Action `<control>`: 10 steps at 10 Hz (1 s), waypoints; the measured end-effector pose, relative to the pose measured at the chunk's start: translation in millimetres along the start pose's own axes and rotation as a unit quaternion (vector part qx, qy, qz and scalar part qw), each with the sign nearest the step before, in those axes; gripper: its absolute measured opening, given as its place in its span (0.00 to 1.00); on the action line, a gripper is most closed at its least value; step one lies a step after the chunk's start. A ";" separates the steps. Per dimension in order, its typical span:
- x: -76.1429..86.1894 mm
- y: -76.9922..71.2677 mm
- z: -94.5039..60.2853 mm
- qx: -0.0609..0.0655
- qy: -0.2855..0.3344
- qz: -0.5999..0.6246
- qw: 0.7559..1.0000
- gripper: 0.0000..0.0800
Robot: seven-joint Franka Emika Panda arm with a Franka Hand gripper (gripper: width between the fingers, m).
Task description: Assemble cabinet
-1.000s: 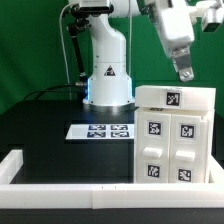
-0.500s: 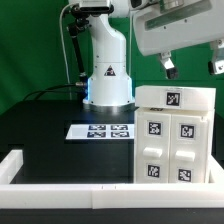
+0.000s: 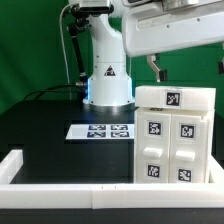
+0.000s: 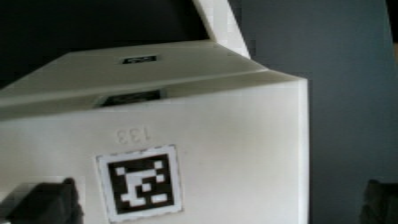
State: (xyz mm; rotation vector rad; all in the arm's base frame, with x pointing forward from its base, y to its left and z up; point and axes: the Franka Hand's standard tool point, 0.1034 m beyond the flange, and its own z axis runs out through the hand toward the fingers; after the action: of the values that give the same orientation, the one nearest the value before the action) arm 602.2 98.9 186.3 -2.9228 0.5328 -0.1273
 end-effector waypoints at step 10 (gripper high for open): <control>4.5 7.9 5.9 -0.032 -0.015 -0.524 0.851 1.00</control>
Offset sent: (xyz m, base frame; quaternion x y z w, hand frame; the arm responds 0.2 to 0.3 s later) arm 0.0101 -0.0032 0.0006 -0.0072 -0.0408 -0.1766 0.9834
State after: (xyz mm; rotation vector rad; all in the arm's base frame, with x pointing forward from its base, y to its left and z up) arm 604.4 91.0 179.2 -2.8845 -1.1207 -0.1871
